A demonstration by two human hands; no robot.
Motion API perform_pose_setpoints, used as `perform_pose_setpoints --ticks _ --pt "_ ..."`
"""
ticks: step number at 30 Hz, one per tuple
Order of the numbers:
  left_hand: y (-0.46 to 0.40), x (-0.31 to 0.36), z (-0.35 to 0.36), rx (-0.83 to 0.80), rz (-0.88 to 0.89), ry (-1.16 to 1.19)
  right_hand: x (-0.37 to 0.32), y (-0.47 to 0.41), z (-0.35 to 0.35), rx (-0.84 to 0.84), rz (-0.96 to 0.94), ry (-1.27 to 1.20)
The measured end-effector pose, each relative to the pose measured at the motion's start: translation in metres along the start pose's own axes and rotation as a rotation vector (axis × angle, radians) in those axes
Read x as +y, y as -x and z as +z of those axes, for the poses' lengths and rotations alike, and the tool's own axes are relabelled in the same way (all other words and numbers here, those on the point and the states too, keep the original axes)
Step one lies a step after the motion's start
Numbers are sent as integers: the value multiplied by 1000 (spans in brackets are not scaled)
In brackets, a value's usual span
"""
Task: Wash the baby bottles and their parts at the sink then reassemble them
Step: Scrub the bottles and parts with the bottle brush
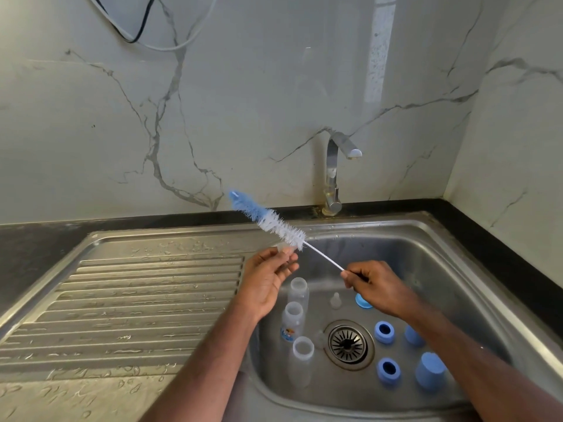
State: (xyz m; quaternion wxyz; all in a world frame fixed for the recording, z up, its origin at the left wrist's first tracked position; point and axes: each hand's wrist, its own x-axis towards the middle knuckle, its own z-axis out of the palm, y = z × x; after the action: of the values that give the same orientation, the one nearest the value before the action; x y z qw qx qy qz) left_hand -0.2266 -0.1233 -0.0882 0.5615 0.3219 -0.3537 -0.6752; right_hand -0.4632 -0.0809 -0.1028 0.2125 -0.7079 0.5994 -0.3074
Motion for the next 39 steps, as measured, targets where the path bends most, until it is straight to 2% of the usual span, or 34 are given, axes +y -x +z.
perform_pose_setpoints --ticks 6,14,17,23,29,35,39 --pt "0 3 -3 -2 -8 21 6 -2 -3 3 54 7" --pt "-2 5 -3 120 21 7 6 -1 -1 1 33 42" --pt "-1 3 -2 64 30 -37 4 -1 3 -35 36 84" --pt "-1 5 -2 17 2 18 4 -1 0 -23 70 91" --pt "-9 -6 -9 146 71 -343 2 -1 1 -25 55 103" --pt "-11 -2 -13 110 147 -230 3 -1 -2 85 59 -1" --pt "-6 -6 0 -15 147 -126 -9 -1 10 37 6 10"
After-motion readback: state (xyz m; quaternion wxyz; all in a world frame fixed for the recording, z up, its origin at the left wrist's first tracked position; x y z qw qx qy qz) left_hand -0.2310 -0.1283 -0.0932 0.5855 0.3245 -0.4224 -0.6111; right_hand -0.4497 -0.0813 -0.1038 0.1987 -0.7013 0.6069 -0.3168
